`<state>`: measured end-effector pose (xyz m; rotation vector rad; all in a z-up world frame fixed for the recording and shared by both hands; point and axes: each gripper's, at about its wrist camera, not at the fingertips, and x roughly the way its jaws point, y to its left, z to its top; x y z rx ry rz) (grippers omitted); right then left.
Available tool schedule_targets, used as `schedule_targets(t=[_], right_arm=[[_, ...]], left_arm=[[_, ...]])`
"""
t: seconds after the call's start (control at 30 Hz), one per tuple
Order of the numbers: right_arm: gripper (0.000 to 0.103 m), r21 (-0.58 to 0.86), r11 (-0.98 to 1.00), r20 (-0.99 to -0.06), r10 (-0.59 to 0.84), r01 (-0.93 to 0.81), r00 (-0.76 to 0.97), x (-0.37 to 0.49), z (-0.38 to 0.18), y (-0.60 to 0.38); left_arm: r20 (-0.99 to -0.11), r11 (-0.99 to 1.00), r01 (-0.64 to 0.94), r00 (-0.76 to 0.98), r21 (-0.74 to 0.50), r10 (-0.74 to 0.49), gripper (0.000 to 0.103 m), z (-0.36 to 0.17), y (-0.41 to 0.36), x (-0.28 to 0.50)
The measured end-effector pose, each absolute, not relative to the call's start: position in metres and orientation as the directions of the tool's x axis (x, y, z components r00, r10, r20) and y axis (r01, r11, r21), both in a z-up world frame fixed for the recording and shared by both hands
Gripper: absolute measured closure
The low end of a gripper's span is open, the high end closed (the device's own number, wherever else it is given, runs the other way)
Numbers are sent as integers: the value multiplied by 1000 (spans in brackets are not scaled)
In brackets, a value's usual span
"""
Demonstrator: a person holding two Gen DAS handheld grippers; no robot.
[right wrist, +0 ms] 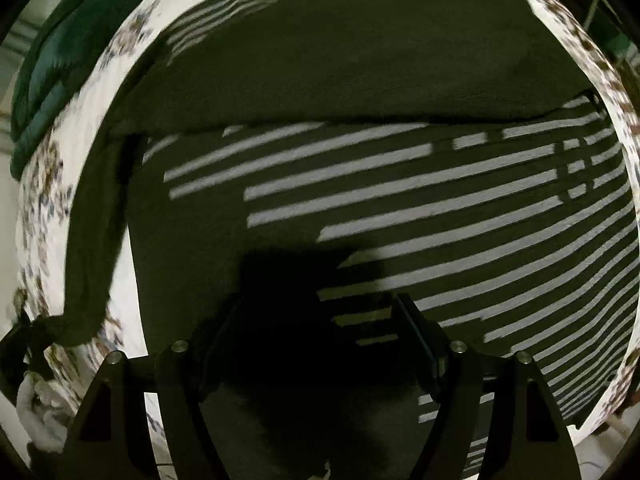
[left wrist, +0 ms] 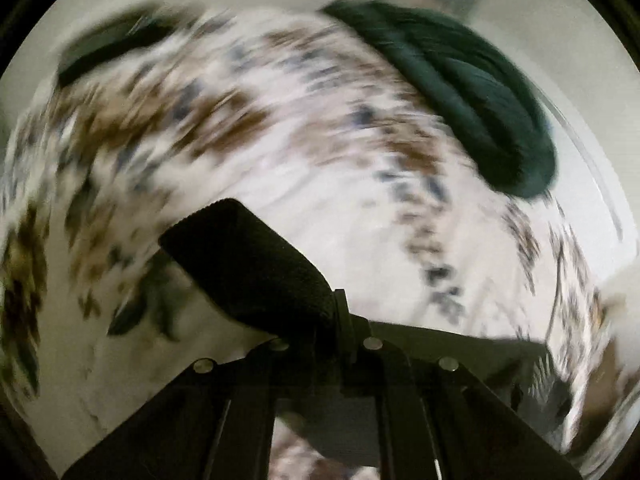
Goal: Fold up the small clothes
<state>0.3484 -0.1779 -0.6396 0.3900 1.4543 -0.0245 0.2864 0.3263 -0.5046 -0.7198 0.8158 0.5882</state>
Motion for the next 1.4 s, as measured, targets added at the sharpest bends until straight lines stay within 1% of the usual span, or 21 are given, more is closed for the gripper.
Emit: schedule_targets(t=[0.07, 0.17, 0.3, 0.43, 0.57, 0.63, 0.67, 0.73, 0.77, 0.8, 0.83, 0.87, 0.9, 0.93, 1.0, 1.03, 1.17, 1.27, 1.33, 1.4], right_arm=[[26, 260, 926, -962, 225, 275, 153, 353, -635, -194], [26, 277, 907, -956, 225, 317, 190, 361, -625, -231], [26, 293, 879, -948, 215, 377, 235, 371, -616, -284], [26, 300, 847, -944, 199, 439, 262, 381, -614, -352], [26, 288, 822, -951, 184, 492, 249, 385, -621, -411], [26, 282, 817, -955, 189, 503, 229, 385, -625, -434], [26, 276, 818, -957, 187, 505, 220, 382, -627, -442], [26, 276, 819, -958, 192, 503, 213, 378, -628, -456], [26, 280, 819, -957, 199, 501, 210, 375, -628, -464], [26, 287, 818, -956, 208, 498, 209, 373, -628, -471], [26, 292, 818, -954, 216, 495, 206, 371, -627, -477], [26, 295, 819, -954, 223, 492, 201, 370, -625, -481], [26, 299, 820, -953, 230, 487, 199, 370, -623, -484], [26, 305, 823, -951, 237, 479, 198, 370, -621, -487], [26, 312, 834, -949, 247, 455, 198, 373, -613, -488], [26, 319, 843, -946, 253, 433, 204, 379, -606, -487], [26, 334, 883, -935, 267, 328, 234, 403, -579, -463], [26, 335, 909, -927, 271, 249, 258, 438, -568, -441], [26, 314, 925, -927, 252, 212, 277, 464, -570, -428], [26, 237, 950, -946, 180, 201, 268, 489, -578, -412]], left_arm=[[-785, 708, -636, 590, -308, 188, 98, -478, 294, 313], [-754, 819, -492, 646, -295, 117, 98, -447, 226, 356], [-741, 913, -269, 669, -306, -51, 98, -426, 105, 406], [-748, 943, -65, 628, -327, -216, 98, -423, -23, 434], [-765, 937, 91, 554, -336, -328, 98, -428, -129, 447], [-796, 934, 134, 493, -330, -352, 96, -437, -171, 448], [-812, 939, 162, 472, -304, -344, 94, -442, -189, 446], [-828, 946, 203, 460, -253, -320, 94, -445, -211, 440], [-827, 947, 220, 466, -235, -314, 93, -444, -216, 438], [-819, 949, 232, 487, -215, -304, 83, -442, -219, 432], [-812, 951, 239, 504, -198, -295, 67, -443, -217, 425], [-807, 954, 240, 518, -181, -283, 58, -442, -215, 419], [-804, 958, 231, 530, -169, -269, 40, -442, -212, 415], [-804, 961, 221, 534, -166, -262, 27, -445, -205, 411], [-808, 969, 188, 538, -163, -240, 18, -450, -184, 406], [-815, 974, 164, 536, -154, -219, 17, -456, -172, 404], [-848, 994, 30, 520, -105, -105, 16, -469, -110, 387], [-861, 993, -111, 507, -34, 27, 16, -480, -53, 377], [-866, 982, -191, 491, 1, 96, 16, -489, -23, 376], [-873, 959, -280, 454, 51, 179, 16, -499, 6, 378]])
